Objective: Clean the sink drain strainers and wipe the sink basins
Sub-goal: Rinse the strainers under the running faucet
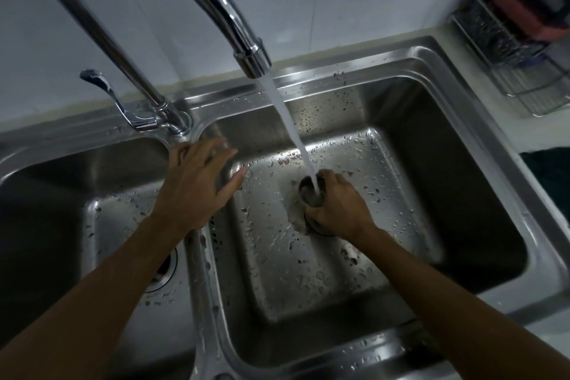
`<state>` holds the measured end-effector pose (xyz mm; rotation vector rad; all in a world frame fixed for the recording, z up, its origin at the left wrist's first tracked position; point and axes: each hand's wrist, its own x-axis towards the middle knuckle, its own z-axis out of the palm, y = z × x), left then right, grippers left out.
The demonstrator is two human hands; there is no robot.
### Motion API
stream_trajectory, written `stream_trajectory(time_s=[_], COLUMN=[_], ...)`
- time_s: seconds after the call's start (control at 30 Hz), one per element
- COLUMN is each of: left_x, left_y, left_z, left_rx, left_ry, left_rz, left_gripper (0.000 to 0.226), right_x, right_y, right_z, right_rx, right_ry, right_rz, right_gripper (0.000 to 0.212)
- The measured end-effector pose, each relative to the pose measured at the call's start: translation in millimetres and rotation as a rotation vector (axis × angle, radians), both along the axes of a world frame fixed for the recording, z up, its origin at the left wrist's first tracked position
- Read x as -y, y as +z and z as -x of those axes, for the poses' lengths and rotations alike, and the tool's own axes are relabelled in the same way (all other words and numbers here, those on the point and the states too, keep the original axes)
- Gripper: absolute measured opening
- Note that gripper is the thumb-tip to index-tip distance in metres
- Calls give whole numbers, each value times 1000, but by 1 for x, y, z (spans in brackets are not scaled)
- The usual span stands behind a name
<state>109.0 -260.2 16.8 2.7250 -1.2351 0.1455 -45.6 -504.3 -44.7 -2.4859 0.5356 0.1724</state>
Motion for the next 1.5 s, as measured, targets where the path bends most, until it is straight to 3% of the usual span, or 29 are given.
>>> stream_trajectory(time_s=[0.1, 0.2, 0.27, 0.4, 0.47, 0.6, 0.8, 0.87, 0.93, 1.0, 1.07, 1.13, 1.23, 1.37, 1.5], left_x=[0, -1, -2, -2, -3, -3, -4, -4, -3, -2, -2, -3, -3, -4, -4], left_y=[-3, -6, -8, -10, -11, -15, -17, -15, -13, -11, -11, -12, -13, -14, -14], left_z=[-3, -4, -5, -5, -6, -7, -8, -7, -6, -5, -5, -6, -6, -7, -7], left_rx=[25, 40, 53, 72, 80, 103, 99, 85, 81, 84, 92, 91, 97, 91, 78], left_ry=[-7, -12, -14, -21, -21, -19, -20, -17, -16, -18, -22, -24, -24, -24, -11], left_rz=[15, 32, 45, 55, 63, 80, 84, 88, 94, 94, 94, 92, 92, 101, 91], left_gripper=[55, 54, 53, 50, 49, 46, 46, 48, 49, 48, 46, 45, 43, 42, 45], right_x=[-7, 5, 8, 1, 0, -1, 3, 2, -5, -20, -37, -55, -71, -70, -29], right_y=[-4, -2, 3, 9, 7, 6, 7, 5, 2, -3, -12, -22, -26, -20, -6], right_z=[14, 10, 1, 2, 6, 11, 16, 19, 25, 35, 44, 48, 45, 40, 48], right_rx=[-61, -29, -82, -223, -247, -259, -220, -180, -199, -223, -193, -225, -266, -279, -182], right_ry=[80, -176, -422, -922, -1064, -1077, -1069, -1073, -885, -505, -73, 261, 440, 506, 434], right_rz=[19, -177, -511, -1402, -1610, -1744, -1817, -1695, -1353, -844, -350, -32, 179, 239, 382], right_gripper=[85, 71, 65, 69, 71, 77, 69, 58, 49, 46, 64, 86, 96, 102, 84])
